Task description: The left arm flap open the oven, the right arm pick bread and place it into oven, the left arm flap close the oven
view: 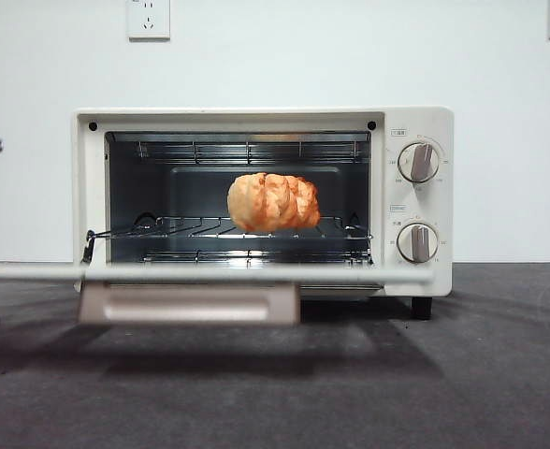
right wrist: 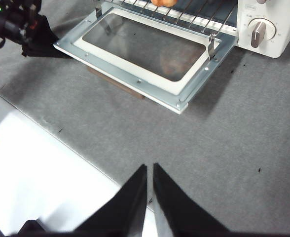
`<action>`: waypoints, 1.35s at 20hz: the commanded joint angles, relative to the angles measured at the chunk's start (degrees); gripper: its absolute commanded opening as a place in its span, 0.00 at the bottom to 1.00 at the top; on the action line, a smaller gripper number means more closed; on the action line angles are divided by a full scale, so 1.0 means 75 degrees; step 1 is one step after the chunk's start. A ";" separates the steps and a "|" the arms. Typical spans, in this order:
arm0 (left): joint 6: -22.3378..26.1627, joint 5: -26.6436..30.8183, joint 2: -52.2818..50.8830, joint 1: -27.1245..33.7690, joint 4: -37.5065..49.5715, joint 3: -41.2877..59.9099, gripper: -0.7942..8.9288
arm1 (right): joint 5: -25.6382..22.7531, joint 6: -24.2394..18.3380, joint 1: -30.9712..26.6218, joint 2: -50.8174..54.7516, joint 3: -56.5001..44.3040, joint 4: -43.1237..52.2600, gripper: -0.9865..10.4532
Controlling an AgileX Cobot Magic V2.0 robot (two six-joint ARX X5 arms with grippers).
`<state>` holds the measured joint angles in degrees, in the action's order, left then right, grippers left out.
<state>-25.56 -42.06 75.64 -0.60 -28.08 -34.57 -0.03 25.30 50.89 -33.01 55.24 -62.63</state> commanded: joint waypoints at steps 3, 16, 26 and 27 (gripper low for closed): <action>-0.0251 -0.0396 -0.0396 -0.0055 0.0210 -0.0807 0.09 | -0.0020 -0.0038 0.0058 -0.0029 0.0052 0.0236 0.10; -0.1358 -0.0233 -0.0487 -0.0067 0.2468 -0.1574 0.09 | -0.0020 -0.0096 0.0058 -0.0029 0.0052 0.0868 0.10; -0.2034 0.0192 -0.0437 -0.0073 0.4039 -0.1574 0.09 | -0.0020 -0.0090 0.0058 -0.0029 0.0052 0.0924 0.10; -0.2034 0.0093 -0.0440 -0.0073 0.4039 -0.1574 0.09 | -0.0020 -0.0093 0.0058 -0.0029 0.0052 0.0924 0.10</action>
<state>-40.01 -40.77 71.57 -1.04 1.72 -45.60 -0.03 25.28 50.89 -33.01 55.24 -56.31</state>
